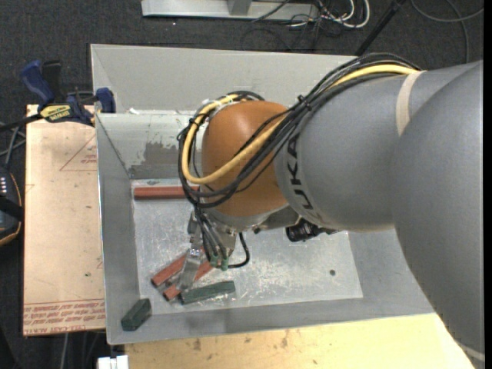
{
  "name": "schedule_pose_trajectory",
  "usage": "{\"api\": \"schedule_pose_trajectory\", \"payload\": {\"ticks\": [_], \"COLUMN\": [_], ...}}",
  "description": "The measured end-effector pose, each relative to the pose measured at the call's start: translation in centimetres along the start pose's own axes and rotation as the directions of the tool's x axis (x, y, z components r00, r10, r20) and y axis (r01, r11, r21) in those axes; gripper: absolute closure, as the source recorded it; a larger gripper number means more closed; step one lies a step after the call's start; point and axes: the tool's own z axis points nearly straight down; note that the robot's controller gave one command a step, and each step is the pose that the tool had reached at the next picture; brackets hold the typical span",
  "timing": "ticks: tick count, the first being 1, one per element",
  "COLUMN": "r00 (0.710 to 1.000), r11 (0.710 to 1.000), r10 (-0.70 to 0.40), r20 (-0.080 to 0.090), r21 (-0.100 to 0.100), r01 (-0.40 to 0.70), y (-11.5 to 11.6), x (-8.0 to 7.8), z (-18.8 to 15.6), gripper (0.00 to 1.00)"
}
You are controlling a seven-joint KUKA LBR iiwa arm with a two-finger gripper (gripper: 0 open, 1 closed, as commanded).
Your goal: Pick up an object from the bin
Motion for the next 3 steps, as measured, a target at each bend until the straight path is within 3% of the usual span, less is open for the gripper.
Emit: {"api": "schedule_pose_trajectory", "payload": {"ticks": [1, 2, 3], "r00": [1.000, 0.996, 0.979], "r11": [1.000, 0.996, 0.979], "r10": [0.001, -0.091, -0.204], "r20": [-0.001, 0.002, 0.000], "r21": [0.002, 0.000, 0.001], "r01": [-0.001, 0.091, 0.204], "y": [-0.1, -0.8, -3.9], "x": [0.0, -0.5, -3.0], "z": [0.1, 3.2, 10.8], "gripper": [0.00, 0.00, 1.00]}}
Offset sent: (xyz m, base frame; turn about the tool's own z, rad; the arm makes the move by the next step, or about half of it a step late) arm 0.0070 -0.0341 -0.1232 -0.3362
